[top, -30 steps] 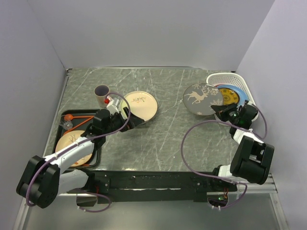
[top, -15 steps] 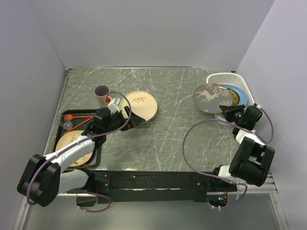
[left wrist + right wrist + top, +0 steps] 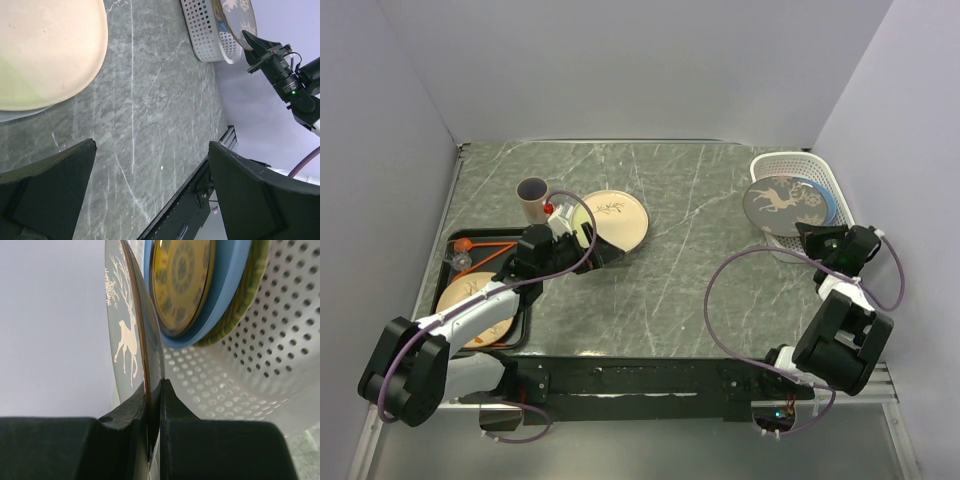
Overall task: Place the plates into the plastic bin on the countertop
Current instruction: Place the plate in the plastic bin.
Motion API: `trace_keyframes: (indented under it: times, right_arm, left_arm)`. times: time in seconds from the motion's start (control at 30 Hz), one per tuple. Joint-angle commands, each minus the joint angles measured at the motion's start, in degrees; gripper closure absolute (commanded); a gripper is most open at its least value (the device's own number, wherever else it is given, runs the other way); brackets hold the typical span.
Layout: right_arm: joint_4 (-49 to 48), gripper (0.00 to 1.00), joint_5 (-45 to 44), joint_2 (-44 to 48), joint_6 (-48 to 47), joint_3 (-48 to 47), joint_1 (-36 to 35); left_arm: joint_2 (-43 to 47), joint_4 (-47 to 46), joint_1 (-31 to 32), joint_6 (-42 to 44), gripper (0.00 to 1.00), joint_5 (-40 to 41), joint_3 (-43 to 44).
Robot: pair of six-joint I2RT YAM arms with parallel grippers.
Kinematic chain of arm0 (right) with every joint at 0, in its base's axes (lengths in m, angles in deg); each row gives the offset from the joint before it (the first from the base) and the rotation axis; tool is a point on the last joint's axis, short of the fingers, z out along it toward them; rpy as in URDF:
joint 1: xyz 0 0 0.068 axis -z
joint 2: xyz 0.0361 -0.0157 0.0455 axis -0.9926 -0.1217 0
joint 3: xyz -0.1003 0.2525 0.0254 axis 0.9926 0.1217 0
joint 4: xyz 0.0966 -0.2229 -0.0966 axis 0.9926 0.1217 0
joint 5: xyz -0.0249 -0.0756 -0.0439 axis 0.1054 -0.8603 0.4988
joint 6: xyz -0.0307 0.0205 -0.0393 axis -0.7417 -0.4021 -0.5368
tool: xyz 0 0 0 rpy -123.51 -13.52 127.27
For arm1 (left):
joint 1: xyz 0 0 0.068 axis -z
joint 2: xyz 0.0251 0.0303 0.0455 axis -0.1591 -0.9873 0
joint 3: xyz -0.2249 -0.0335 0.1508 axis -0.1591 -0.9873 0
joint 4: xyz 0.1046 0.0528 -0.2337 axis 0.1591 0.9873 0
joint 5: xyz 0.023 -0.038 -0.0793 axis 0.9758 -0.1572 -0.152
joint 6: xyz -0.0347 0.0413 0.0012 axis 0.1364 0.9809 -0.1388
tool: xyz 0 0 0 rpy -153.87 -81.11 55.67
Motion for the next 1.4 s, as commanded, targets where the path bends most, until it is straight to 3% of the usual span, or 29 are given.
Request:
trace_keyframes:
  times: [0.0,0.53,0.83,1.23,1.37]
  right_arm:
    - [-9.4,1.00,-2.3,5.4,4.4,-1.8,1.7]
    - [-15.2,1.00,-5.4,-0.2,8.8,-3.1,2.8]
    - [-20.3,1.00,-5.4,-8.5,11.9,-4.0,2.7]
    - [-17.4,1.00,-8.5,-12.1,9.2,-6.5,2.5]
    - [-17.4,0.94,-8.7,-13.4,8.9,-7.1,2.1]
  left_arm:
    - [0.7,-2.2,0.2,1.5,0.01,-1.1,-0.4]
    - [0.2,3.0,0.2,4.6,0.01,-0.4,1.6]
    - [-3.3,4.3,0.2,6.4,0.01,-1.6,3.7]
    - [-9.7,1.4,0.3,5.7,0.01,-4.2,5.4]
    - [-10.5,0.8,0.6,5.3,0.01,-4.3,5.0]
